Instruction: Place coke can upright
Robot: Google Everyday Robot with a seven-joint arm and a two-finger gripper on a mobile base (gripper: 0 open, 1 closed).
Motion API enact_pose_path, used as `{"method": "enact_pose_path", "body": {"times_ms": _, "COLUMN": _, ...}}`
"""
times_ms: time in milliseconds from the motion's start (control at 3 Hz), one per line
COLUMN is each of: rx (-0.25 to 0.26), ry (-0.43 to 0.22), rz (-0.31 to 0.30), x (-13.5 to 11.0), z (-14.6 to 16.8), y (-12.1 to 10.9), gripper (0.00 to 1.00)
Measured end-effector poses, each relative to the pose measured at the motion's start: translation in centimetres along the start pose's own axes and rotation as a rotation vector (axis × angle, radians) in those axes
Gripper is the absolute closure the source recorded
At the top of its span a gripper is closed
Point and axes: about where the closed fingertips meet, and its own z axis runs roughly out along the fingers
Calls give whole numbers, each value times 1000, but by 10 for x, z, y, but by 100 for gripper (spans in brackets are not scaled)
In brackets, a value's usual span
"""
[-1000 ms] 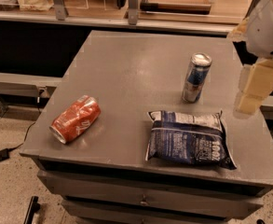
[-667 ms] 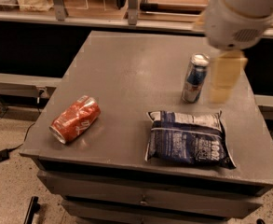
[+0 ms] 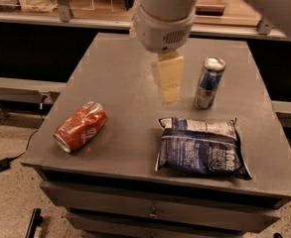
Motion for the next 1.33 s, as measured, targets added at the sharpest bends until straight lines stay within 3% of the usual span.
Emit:
{"method": "enact_pose_path", "body": {"times_ms": 333, "rx": -29, "ry": -66, "rz": -85, "x": -27, "z": 27, "y": -9, "gripper": 0}}
{"method": "enact_pose_path", "body": {"times_ms": 1000, "rx": -155, "ry": -193, "rz": -250, "x": -92, "z": 88, "y": 4, "gripper": 0}}
{"method": "enact_pose_path", "body": {"times_ms": 1333, "rx": -185, "ry": -220, "rz": -302, "x": -116, "z": 100, "y": 9, "gripper": 0}}
